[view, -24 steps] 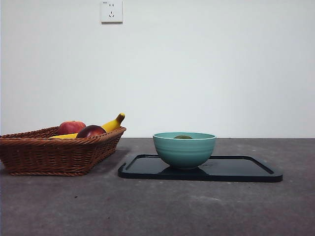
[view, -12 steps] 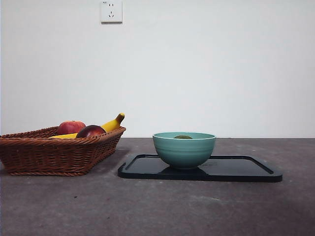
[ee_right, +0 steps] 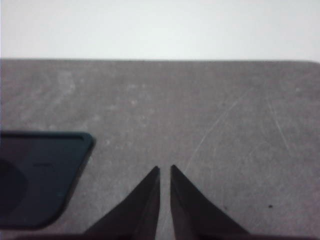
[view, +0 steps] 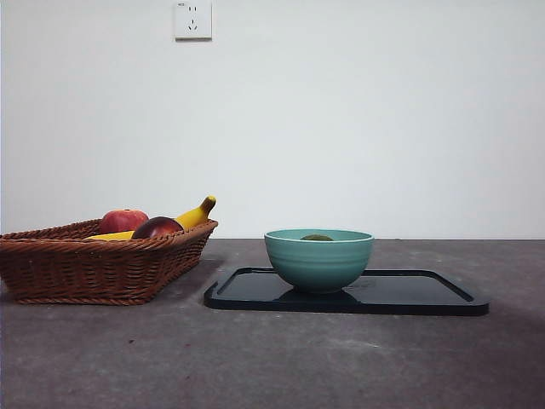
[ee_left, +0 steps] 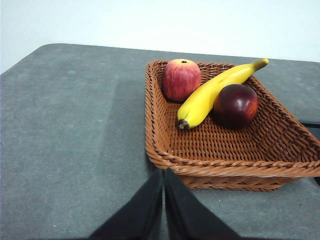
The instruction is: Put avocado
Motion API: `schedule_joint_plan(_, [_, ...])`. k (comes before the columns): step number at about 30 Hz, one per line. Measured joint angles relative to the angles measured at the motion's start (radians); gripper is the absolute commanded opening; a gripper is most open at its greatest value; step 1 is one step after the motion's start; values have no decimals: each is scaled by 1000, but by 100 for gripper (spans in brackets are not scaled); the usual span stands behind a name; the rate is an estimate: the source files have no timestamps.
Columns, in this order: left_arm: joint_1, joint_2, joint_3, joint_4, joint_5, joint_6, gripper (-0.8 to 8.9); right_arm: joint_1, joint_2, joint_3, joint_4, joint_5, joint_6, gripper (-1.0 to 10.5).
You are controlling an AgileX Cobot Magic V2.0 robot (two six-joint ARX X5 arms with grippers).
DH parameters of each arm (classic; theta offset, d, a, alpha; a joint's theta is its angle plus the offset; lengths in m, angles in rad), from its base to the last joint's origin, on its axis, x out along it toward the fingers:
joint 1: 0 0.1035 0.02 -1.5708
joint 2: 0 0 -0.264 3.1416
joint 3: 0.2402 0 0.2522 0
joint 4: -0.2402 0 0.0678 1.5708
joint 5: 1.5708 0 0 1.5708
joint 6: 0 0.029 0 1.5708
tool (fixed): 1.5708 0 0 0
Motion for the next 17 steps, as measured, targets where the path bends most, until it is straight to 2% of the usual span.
schedule_joint_plan(7, [0, 0, 0, 0, 0, 0, 7, -6, -38, -55, -4, 0, -5, 31])
schedule_joint_plan(12, [0, 0, 0, 0, 0, 0, 7, -18, -38, -55, -5, 0, -55, 31])
schedule_joint_plan(17, [0, 0, 0, 0, 0, 0, 7, -24, -38, -55, -2, 0, -69, 31])
